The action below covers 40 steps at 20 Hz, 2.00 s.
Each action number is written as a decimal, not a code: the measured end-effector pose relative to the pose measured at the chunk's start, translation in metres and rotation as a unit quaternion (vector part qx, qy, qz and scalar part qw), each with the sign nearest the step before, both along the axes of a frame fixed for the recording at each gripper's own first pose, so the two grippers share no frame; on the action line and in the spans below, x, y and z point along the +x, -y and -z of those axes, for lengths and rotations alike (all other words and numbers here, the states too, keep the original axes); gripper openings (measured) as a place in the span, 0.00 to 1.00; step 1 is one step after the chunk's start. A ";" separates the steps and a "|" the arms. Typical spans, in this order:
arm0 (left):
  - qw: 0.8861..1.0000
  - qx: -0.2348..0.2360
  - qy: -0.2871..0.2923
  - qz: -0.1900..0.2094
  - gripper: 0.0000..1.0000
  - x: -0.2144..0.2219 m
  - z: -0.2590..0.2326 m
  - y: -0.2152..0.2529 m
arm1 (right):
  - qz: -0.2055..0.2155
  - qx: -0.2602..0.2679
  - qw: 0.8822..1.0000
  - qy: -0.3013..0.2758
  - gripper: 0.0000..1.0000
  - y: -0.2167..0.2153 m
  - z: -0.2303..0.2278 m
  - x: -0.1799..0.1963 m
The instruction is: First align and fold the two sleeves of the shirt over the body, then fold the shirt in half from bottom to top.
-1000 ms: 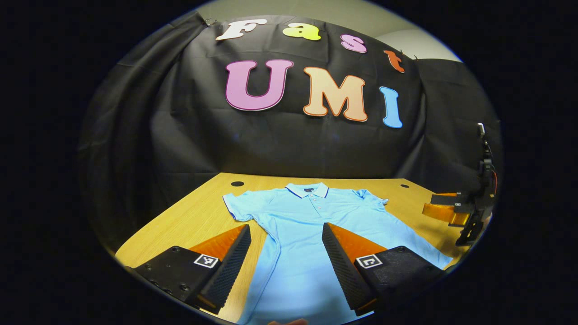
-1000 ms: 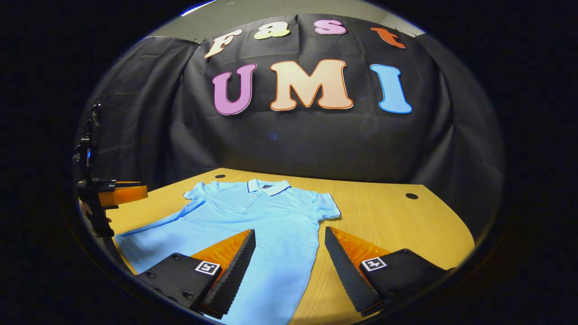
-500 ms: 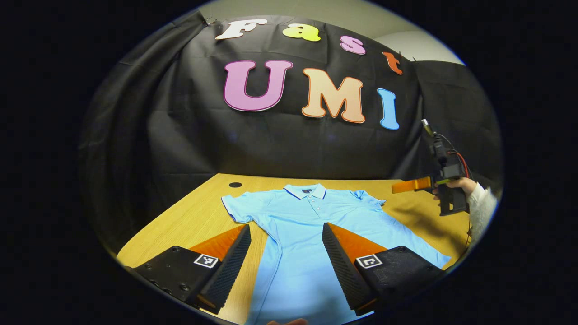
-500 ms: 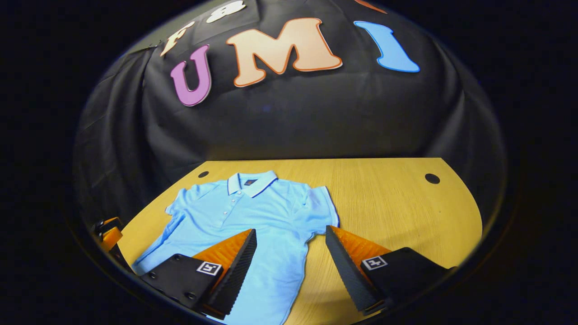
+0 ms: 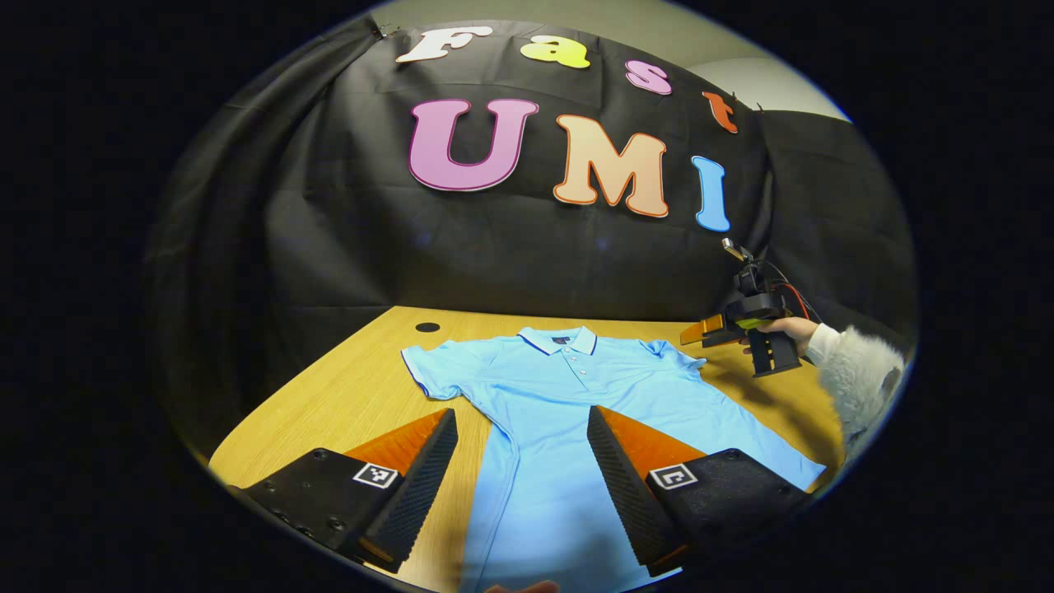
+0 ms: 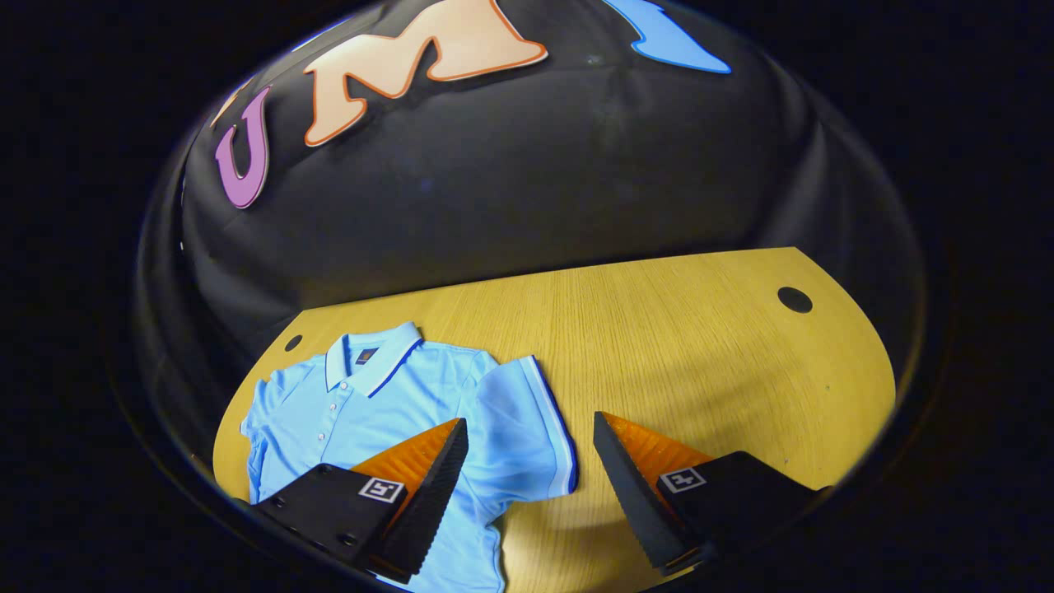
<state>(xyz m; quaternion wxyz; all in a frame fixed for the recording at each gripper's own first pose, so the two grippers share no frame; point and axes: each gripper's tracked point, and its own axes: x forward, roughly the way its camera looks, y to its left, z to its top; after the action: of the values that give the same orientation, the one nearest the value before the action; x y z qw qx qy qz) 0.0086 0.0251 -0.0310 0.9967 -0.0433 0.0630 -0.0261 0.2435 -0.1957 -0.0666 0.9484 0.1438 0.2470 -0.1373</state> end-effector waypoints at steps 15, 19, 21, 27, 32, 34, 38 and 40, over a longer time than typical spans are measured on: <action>0.999 -0.008 -0.032 0.014 0.95 0.006 0.018 0.004 | -0.008 -0.059 0.998 -0.018 0.86 0.008 0.033 0.009; 0.999 -0.014 -0.039 0.019 0.95 0.006 0.023 0.009 | -0.019 -0.044 0.999 -0.025 0.53 0.003 0.035 0.006; 0.999 -0.015 -0.041 0.019 0.95 0.006 0.023 0.009 | -0.024 -0.034 0.999 -0.028 0.28 0.000 0.037 0.003; 0.999 -0.021 -0.047 0.017 0.95 0.006 0.026 0.008 | -0.014 -0.031 0.999 -0.029 0.03 -0.003 0.035 0.004; 0.999 -0.022 -0.047 0.016 0.95 0.007 0.026 0.006 | -0.020 -0.045 0.999 0.009 0.02 -0.022 0.007 0.012; 0.998 -0.023 -0.049 0.018 0.95 0.007 0.027 0.007 | -0.037 -0.033 0.998 0.041 0.01 -0.044 -0.012 0.018; 0.998 -0.030 -0.053 0.019 0.95 0.007 0.029 0.010 | -0.069 0.013 0.995 0.069 0.02 -0.090 -0.026 0.027; 0.998 -0.030 -0.050 0.021 0.95 0.007 0.027 0.011 | -0.087 0.049 0.993 0.066 0.02 -0.114 -0.020 0.030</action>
<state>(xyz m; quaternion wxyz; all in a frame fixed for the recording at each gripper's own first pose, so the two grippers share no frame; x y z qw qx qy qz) 0.0156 0.0137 -0.0580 0.9899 -0.0729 0.1125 -0.0468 0.2734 -0.0817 -0.0470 0.9628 0.1765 0.2019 -0.0327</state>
